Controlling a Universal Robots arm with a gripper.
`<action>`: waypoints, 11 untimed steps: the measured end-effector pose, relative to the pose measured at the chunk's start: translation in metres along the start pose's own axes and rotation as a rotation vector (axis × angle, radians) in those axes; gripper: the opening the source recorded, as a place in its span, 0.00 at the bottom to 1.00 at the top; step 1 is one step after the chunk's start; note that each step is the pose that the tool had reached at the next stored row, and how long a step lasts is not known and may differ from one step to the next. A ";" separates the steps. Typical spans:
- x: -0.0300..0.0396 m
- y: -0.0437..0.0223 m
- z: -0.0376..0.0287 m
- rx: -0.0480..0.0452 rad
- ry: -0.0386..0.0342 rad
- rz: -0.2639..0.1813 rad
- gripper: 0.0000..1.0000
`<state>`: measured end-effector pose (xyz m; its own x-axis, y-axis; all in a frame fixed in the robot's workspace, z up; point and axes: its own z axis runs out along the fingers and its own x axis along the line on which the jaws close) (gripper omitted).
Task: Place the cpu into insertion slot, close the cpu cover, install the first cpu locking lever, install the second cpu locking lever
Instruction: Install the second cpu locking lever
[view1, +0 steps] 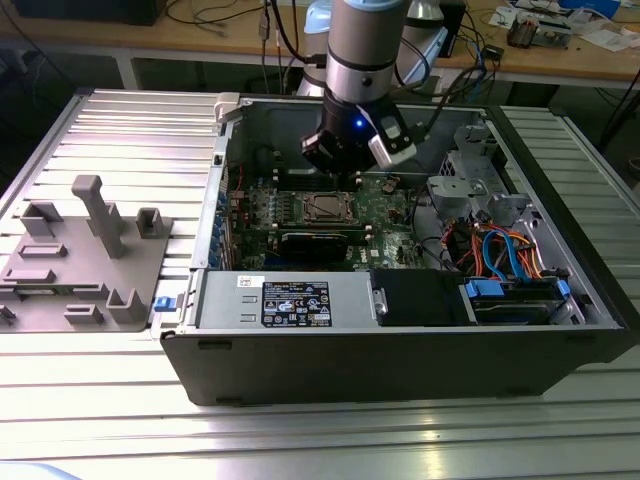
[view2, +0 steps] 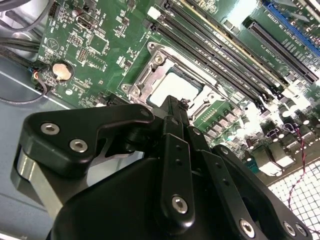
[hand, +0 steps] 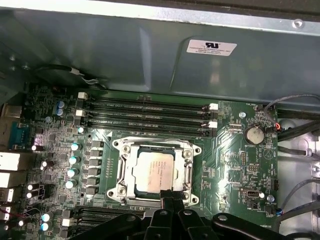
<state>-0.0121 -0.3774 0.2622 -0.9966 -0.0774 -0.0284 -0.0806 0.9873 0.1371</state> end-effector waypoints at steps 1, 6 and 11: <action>0.0000 -0.0004 0.0000 0.0000 -0.0001 0.000 0.11; 0.0002 -0.0027 -0.0003 0.0000 0.0000 0.000 0.11; 0.0004 -0.0045 -0.0004 0.0000 0.0000 0.000 0.11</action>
<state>-0.0121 -0.3820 0.2619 -0.9966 -0.0773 -0.0283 -0.0805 0.9873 0.1371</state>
